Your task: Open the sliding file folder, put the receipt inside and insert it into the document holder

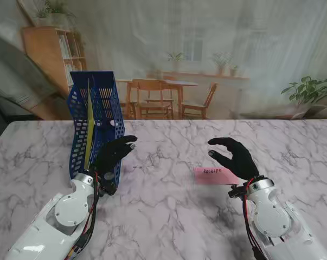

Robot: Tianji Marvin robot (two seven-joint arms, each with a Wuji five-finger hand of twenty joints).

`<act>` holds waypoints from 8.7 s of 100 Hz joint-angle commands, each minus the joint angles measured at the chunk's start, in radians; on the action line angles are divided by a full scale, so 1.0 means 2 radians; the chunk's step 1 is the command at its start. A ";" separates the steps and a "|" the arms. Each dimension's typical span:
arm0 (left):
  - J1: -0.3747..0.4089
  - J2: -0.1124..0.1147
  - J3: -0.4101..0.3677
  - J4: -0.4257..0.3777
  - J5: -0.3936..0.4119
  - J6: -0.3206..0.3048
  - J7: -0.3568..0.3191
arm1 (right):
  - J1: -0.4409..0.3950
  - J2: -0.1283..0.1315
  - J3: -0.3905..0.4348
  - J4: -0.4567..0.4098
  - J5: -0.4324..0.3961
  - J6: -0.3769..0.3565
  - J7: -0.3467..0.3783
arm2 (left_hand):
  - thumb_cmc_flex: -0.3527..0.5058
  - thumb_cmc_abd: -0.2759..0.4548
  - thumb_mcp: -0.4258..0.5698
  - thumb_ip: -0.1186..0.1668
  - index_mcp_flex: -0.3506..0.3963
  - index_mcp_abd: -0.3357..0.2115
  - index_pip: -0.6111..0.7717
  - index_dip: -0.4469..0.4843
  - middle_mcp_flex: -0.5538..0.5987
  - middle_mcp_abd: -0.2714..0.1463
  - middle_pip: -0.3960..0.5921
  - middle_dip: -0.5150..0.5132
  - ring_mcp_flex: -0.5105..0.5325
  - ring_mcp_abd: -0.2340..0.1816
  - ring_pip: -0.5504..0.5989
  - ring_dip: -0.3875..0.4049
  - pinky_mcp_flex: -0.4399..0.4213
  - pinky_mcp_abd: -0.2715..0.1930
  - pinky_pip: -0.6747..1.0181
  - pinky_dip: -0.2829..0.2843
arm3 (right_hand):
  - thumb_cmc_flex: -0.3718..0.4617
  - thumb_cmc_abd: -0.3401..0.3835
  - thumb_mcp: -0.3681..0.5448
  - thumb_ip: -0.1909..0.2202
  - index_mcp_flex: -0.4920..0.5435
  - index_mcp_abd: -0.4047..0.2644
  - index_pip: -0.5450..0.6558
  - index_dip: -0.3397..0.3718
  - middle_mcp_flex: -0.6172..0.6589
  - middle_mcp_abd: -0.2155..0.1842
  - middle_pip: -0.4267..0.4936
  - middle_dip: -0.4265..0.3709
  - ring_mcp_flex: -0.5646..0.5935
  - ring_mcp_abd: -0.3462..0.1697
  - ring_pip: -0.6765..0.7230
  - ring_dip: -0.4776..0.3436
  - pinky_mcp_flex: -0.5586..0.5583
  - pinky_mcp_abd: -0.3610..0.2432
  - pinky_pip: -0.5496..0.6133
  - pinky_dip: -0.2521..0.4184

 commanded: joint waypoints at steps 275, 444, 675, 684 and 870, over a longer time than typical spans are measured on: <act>-0.002 -0.015 -0.082 0.057 0.142 -0.026 0.160 | -0.014 0.001 -0.010 -0.019 0.002 0.020 0.014 | 0.029 -0.036 0.019 0.004 -0.187 0.075 -0.114 -0.150 -0.210 0.015 -0.093 -0.143 -0.162 -0.070 -0.055 -0.135 -0.042 -0.147 -0.106 -0.107 | -0.007 0.015 -0.010 -0.008 0.000 -0.003 -0.009 0.008 -0.002 -0.003 -0.005 -0.002 0.003 -0.001 -0.005 0.004 -0.002 -0.004 -0.007 -0.001; 0.004 -0.038 -0.087 0.109 0.123 -0.041 0.251 | -0.009 0.002 -0.017 -0.017 0.007 0.028 0.022 | 0.120 -0.020 0.131 -0.025 -0.022 0.053 0.002 -0.096 0.039 0.031 -0.053 -0.086 0.030 -0.045 0.032 -0.106 0.091 -0.110 0.038 -0.042 | -0.006 0.020 -0.013 -0.007 0.001 -0.003 -0.010 0.009 0.004 -0.002 -0.005 -0.002 0.009 0.001 -0.004 0.006 -0.001 0.000 -0.009 0.001; -0.090 -0.061 0.120 -0.057 -0.097 0.014 0.129 | -0.005 -0.002 0.000 0.014 0.021 0.013 0.011 | 0.120 -0.046 0.165 -0.040 0.023 -0.012 0.264 0.010 0.153 0.023 0.157 0.003 0.221 -0.001 0.160 -0.038 0.288 -0.080 0.208 -0.031 | -0.182 -0.049 -0.031 -0.051 -0.220 0.067 -0.114 -0.068 -0.190 0.007 -0.071 -0.039 -0.044 -0.015 -0.028 0.001 -0.013 -0.013 -0.034 0.020; -0.088 -0.061 0.124 -0.056 -0.108 0.015 0.123 | 0.002 0.000 -0.001 0.027 0.026 0.008 0.019 | 0.120 -0.044 0.166 -0.041 0.019 -0.009 0.264 0.013 0.149 0.024 0.166 0.010 0.222 0.003 0.165 -0.034 0.290 -0.078 0.213 -0.031 | -0.229 -0.085 0.024 -0.060 -0.230 0.052 -0.111 -0.073 -0.194 -0.004 -0.076 -0.042 -0.055 -0.026 -0.034 0.000 -0.020 -0.019 -0.042 0.027; -0.094 -0.064 0.146 0.006 -0.190 0.108 0.059 | 0.001 -0.004 -0.005 0.008 0.152 -0.040 0.056 | 0.120 -0.056 0.126 -0.033 0.032 0.009 0.188 -0.021 0.172 0.021 0.156 0.004 0.236 0.005 0.168 -0.028 0.296 -0.067 0.237 -0.029 | 0.175 -0.083 0.130 -0.083 0.039 -0.105 0.317 0.088 0.300 -0.042 0.195 0.066 0.297 -0.023 0.139 0.064 0.150 0.013 0.190 -0.004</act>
